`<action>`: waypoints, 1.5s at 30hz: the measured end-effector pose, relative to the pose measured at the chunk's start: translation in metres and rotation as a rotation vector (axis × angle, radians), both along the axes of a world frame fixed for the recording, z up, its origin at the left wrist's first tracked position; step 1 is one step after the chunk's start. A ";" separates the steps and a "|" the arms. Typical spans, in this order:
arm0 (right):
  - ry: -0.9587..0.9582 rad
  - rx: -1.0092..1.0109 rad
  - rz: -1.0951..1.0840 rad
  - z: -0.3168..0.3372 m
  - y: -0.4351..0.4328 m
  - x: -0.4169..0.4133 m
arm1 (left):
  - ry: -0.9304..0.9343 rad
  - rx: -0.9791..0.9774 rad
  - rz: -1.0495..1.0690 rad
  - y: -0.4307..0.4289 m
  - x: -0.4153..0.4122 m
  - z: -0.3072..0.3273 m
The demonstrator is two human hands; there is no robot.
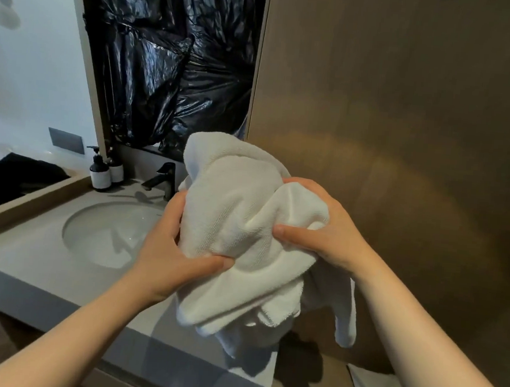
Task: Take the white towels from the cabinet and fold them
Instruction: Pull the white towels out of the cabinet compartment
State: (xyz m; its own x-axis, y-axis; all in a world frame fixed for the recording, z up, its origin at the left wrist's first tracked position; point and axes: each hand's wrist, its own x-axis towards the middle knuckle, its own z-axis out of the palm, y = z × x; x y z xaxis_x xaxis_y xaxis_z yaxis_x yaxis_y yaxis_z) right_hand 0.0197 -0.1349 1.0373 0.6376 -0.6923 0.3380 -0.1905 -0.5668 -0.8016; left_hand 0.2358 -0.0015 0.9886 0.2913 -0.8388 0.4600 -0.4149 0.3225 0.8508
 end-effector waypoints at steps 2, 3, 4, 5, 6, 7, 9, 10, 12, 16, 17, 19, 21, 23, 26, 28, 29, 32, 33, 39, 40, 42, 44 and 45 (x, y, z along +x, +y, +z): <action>0.027 0.032 -0.022 -0.013 -0.019 0.028 | 0.016 0.038 0.003 -0.021 0.028 -0.012; 0.044 0.052 -0.035 -0.022 -0.028 0.039 | 0.025 0.063 0.006 -0.031 0.040 -0.021; 0.064 0.075 -0.049 -0.035 -0.038 0.049 | 0.036 0.094 0.010 -0.042 0.051 -0.034; 0.085 0.099 -0.068 -0.049 -0.047 0.057 | 0.046 0.129 0.015 -0.053 0.059 -0.049; 0.108 0.126 -0.092 -0.066 -0.055 0.063 | 0.051 0.169 0.021 -0.062 0.065 -0.065; 0.132 0.154 -0.121 -0.084 -0.062 0.068 | 0.045 0.207 0.033 -0.070 0.069 -0.082; 0.183 0.186 -0.196 -0.120 -0.070 0.074 | 0.004 0.242 0.051 -0.086 0.077 -0.114; 0.206 0.196 -0.230 -0.136 -0.072 0.077 | -0.019 0.249 0.047 -0.092 0.081 -0.128; 0.217 0.215 -0.268 -0.159 -0.075 0.083 | -0.055 0.284 0.030 -0.104 0.090 -0.149; 0.234 0.193 -0.346 -0.181 -0.085 0.091 | -0.114 0.335 -0.013 -0.125 0.103 -0.167; 0.260 0.178 -0.365 -0.185 -0.088 0.093 | -0.121 0.350 -0.020 -0.129 0.105 -0.168; 0.297 0.158 -0.397 -0.188 -0.090 0.097 | -0.149 0.400 -0.023 -0.134 0.109 -0.169; 0.305 0.149 -0.428 -0.187 -0.087 0.100 | -0.193 0.448 -0.015 -0.136 0.112 -0.167; 0.312 0.131 -0.457 -0.183 -0.080 0.098 | -0.254 0.502 0.009 -0.135 0.111 -0.161; 0.261 0.109 -0.527 -0.180 -0.062 0.081 | -0.448 0.583 0.121 -0.126 0.098 -0.145; 0.239 0.091 -0.569 -0.179 -0.046 0.064 | -0.595 0.503 0.132 -0.118 0.082 -0.130; 0.237 0.087 -0.589 -0.179 -0.038 0.053 | -0.645 0.438 0.099 -0.115 0.073 -0.122; 0.227 0.092 -0.677 -0.180 -0.010 0.017 | -0.721 0.302 -0.045 -0.110 0.032 -0.095; 0.223 0.092 -0.708 -0.180 0.000 0.003 | -0.722 0.289 -0.097 -0.107 0.016 -0.088; 0.185 0.174 -0.877 -0.183 0.074 -0.098 | -0.762 0.258 -0.325 -0.075 -0.082 -0.080; 0.167 0.198 -0.904 -0.185 0.090 -0.116 | -0.784 0.249 -0.367 -0.067 -0.099 -0.082; 0.124 0.246 -0.955 -0.189 0.122 -0.150 | -0.839 0.232 -0.461 -0.050 -0.136 -0.086; 0.096 0.306 -1.011 -0.195 0.155 -0.182 | -0.872 0.224 -0.534 -0.030 -0.172 -0.090; 0.094 0.335 -1.038 -0.199 0.172 -0.197 | -0.883 0.223 -0.562 -0.019 -0.190 -0.093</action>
State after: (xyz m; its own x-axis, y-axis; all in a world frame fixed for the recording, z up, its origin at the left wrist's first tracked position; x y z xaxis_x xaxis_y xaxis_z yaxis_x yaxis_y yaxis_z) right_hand -0.1773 0.0368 0.8388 -0.2956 -0.9552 0.0132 -0.5180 0.1487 -0.8423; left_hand 0.0458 -0.0205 0.8959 -0.5243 -0.8402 0.1388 -0.7528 0.5335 0.3855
